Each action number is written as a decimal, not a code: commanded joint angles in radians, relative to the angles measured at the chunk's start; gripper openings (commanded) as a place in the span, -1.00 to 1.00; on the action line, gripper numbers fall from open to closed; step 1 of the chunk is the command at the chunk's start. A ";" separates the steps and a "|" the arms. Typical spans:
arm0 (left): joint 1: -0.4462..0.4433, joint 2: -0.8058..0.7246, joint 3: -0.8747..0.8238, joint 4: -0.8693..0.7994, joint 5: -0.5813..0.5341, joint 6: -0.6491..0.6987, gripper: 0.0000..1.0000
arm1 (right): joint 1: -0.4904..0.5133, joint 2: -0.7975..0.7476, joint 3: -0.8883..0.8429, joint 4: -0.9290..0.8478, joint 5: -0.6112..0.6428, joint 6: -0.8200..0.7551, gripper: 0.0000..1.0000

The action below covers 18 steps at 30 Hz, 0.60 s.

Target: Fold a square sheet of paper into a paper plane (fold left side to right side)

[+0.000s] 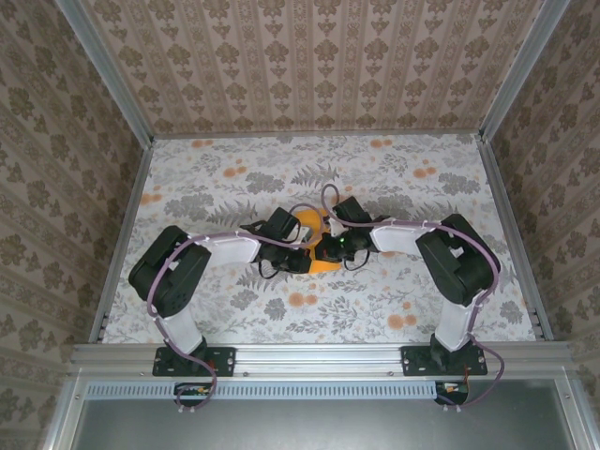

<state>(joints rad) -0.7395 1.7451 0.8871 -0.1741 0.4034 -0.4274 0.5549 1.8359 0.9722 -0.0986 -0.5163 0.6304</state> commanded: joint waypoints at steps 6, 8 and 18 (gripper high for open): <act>-0.007 0.018 -0.008 -0.127 -0.083 0.029 -0.99 | 0.005 0.048 0.059 -0.040 0.029 -0.032 -1.00; -0.008 0.019 -0.009 -0.129 -0.083 0.029 -0.99 | 0.005 0.055 0.068 -0.058 0.036 -0.040 -1.00; -0.007 0.021 -0.016 -0.133 -0.085 0.032 -1.00 | -0.012 0.069 0.080 -0.125 0.078 -0.087 -1.00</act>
<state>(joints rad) -0.7448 1.7451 0.8928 -0.1841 0.3897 -0.4221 0.5545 1.8832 1.0332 -0.1665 -0.4816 0.5774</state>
